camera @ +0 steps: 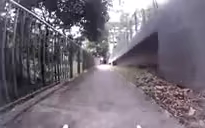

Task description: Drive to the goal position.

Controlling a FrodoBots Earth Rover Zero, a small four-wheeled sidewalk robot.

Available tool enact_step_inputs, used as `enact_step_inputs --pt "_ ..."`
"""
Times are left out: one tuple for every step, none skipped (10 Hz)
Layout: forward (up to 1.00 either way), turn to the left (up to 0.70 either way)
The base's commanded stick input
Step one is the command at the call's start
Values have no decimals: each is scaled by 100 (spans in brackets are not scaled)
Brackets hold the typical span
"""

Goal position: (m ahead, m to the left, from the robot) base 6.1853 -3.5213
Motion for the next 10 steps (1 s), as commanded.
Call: enact_step_inputs --pt "100 -7" --pt "100 -17" --pt "100 -23" --pt "100 0" --pt "100 0" --pt "100 0" --pt "100 0" --pt "100 0" --pt "100 0" --pt "100 0"
